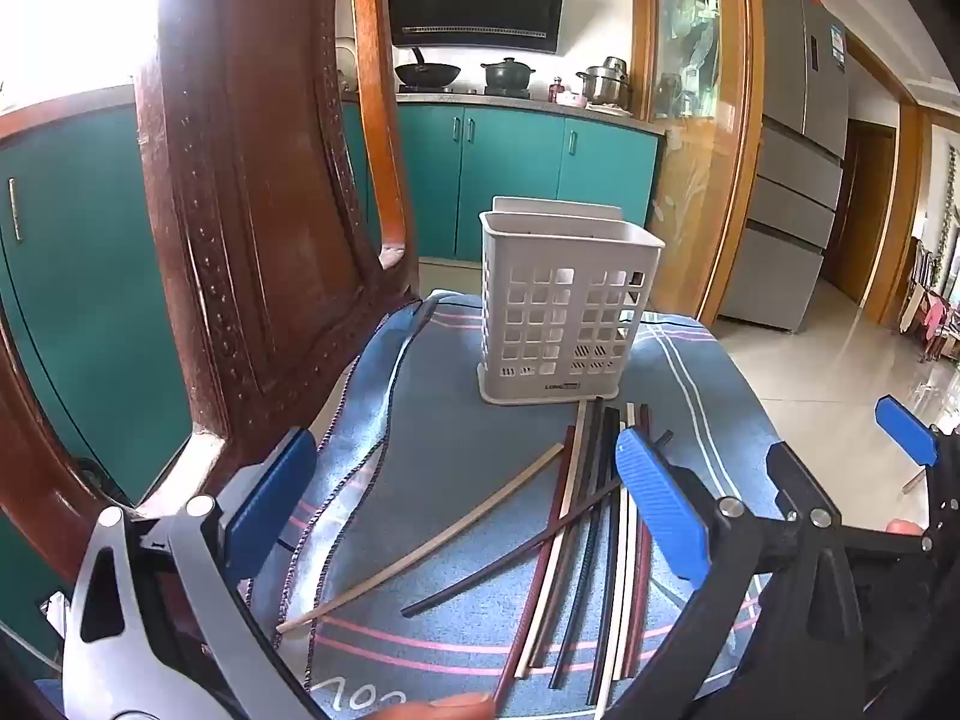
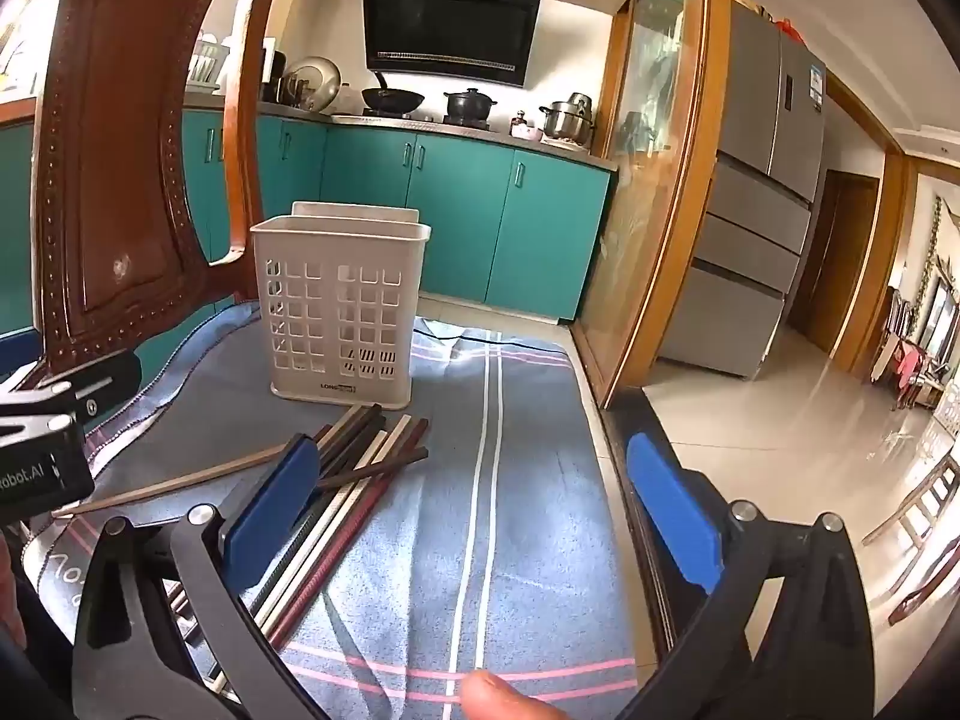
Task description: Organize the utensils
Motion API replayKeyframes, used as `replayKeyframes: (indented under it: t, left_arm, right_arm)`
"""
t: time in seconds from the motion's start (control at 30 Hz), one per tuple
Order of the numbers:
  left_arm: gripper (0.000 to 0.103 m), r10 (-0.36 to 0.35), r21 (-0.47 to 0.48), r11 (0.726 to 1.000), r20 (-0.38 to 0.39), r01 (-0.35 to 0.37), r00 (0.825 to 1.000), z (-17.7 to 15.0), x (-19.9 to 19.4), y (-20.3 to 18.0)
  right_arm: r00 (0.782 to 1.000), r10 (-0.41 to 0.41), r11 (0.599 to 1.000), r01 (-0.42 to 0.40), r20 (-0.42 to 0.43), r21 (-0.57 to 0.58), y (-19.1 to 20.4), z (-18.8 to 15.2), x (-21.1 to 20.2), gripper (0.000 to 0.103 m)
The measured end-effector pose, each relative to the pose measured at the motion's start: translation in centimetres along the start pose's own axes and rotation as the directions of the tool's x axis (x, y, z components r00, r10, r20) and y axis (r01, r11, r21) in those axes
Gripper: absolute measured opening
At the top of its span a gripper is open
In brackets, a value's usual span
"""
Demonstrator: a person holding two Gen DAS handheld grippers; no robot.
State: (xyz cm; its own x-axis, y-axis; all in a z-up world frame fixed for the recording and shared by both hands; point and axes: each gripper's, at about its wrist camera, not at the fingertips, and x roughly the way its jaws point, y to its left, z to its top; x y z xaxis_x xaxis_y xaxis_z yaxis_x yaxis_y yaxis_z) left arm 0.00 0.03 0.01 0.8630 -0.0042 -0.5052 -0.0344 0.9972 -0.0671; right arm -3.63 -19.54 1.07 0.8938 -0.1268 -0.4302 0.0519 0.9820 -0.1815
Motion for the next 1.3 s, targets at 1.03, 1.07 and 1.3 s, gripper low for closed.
replayKeyframes:
  t: [1.03, 1.07, 1.3]
  left_arm:
    - [0.1, 0.015, 0.031, 0.999, 0.001, -0.015, 1.0, -0.2, 0.0, -0.5]
    - [0.1, 0.015, 0.031, 0.999, 0.001, -0.015, 1.0, -0.2, 0.0, -0.5]
    - [0.1, 0.018, 0.032, 0.999, 0.001, -0.018, 1.0, -0.2, 0.0, -0.4]
  right_arm:
    - [1.0, 0.023, 0.999, -0.024, 0.018, 0.046, -0.3, 0.4, -0.7, 0.1]
    - [1.0, 0.024, 0.999, -0.025, 0.018, 0.047, -0.3, 0.5, -0.7, 0.101]
    - [0.999, 0.026, 0.998, -0.027, 0.02, 0.055, -0.5, 0.4, -0.7, 0.101]
